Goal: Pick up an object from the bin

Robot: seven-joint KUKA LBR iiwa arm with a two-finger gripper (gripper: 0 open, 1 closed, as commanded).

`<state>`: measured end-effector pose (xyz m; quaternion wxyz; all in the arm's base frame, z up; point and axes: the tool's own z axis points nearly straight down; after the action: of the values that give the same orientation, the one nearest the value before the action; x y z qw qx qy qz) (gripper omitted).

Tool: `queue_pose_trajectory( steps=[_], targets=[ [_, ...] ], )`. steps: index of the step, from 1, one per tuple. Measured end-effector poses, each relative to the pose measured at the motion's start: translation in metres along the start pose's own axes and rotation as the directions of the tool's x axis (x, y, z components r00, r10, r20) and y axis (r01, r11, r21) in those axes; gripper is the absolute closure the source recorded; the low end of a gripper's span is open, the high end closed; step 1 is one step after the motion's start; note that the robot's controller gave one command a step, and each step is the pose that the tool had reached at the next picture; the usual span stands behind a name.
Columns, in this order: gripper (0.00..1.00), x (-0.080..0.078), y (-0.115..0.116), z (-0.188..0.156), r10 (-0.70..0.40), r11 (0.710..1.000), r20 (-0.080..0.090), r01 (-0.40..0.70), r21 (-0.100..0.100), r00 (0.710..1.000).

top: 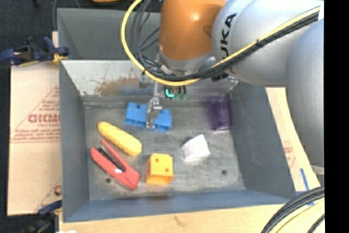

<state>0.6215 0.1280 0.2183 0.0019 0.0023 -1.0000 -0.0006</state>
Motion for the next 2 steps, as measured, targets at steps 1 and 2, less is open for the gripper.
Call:
queue_pose_trajectory(
  steps=[1,2],
  targets=[
    [0.0,-0.001,-0.001,-0.004,0.002,1.0,0.006,-0.002,-0.001,1.0],
    [0.0,-0.013,0.005,0.047,-0.03,1.0,0.016,0.03,0.001,0.999]
  ],
)
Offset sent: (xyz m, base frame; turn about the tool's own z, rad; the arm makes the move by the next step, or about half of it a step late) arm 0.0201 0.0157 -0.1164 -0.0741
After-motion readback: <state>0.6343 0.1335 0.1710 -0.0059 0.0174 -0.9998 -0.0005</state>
